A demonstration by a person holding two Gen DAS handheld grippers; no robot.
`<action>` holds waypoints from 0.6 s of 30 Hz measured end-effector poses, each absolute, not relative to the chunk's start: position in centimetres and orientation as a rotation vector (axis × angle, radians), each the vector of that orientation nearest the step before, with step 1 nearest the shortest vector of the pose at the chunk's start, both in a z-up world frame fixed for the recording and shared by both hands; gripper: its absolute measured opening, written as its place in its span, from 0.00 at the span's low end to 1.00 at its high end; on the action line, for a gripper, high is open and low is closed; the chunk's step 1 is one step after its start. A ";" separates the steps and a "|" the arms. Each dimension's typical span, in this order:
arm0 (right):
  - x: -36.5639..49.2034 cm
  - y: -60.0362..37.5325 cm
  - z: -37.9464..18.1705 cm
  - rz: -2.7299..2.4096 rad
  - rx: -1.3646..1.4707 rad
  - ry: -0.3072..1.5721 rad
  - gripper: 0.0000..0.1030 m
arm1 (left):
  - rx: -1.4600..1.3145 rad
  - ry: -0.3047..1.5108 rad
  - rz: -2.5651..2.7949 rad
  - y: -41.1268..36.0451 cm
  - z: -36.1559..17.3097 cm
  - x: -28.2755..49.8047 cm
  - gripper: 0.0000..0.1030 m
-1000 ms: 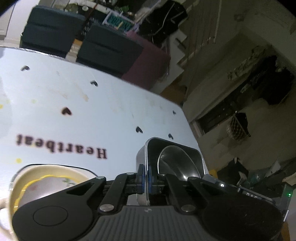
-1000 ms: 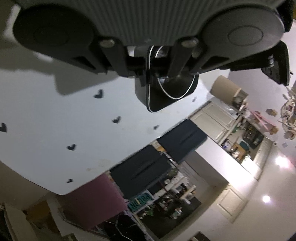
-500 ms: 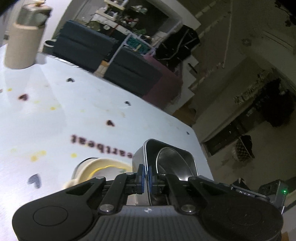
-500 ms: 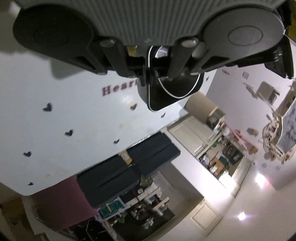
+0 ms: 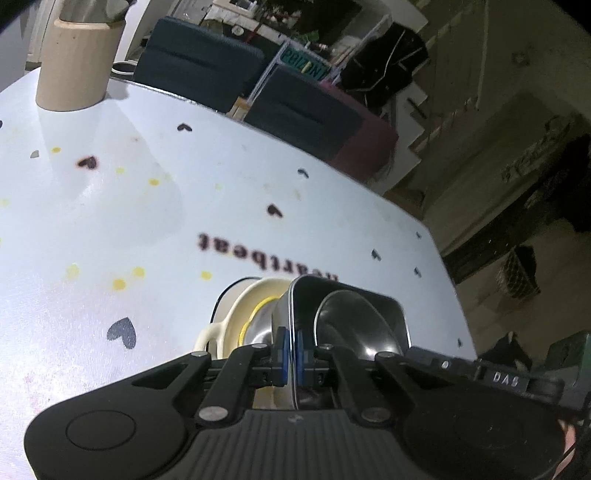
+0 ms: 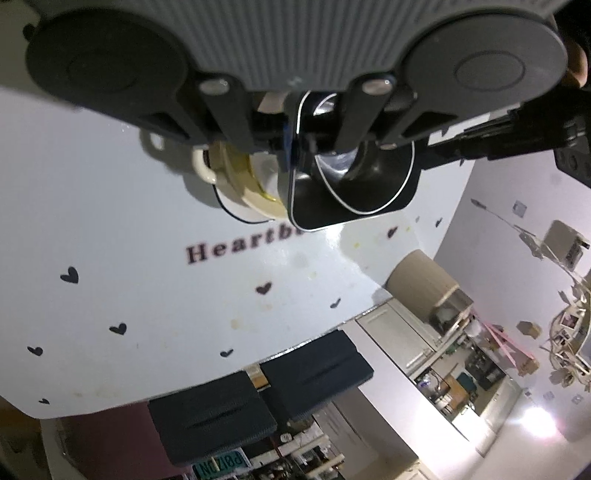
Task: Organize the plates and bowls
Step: 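Lower the tray and cup into the yellow-rimmed cream bowl with both tools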
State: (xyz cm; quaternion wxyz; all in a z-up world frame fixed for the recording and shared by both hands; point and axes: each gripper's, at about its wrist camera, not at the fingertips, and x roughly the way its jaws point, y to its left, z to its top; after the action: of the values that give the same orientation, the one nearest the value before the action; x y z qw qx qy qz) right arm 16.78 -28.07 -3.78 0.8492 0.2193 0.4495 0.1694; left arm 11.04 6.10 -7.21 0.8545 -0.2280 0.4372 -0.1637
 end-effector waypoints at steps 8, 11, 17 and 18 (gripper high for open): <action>16.2 -27.5 -4.3 0.336 0.434 0.989 0.08 | -0.444 0.957 -0.322 5.8 -8.2 11.5 0.04; 16.5 -26.5 -4.3 0.340 0.425 0.998 0.09 | -0.442 0.969 -0.313 5.9 -8.4 11.5 0.04; 17.0 -25.7 -4.2 0.335 0.404 1.011 0.10 | -0.445 0.973 -0.314 5.9 -8.4 11.5 0.04; 17.0 -25.7 -4.2 0.334 0.405 1.014 0.10 | -0.445 0.974 -0.316 5.9 -8.4 11.6 0.04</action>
State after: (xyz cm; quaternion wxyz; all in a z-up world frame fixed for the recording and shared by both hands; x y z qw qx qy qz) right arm 17.01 -25.72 -4.20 0.8415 0.1915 0.4799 0.1580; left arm 11.56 5.86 -8.43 0.8481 -0.2110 0.4623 -0.1499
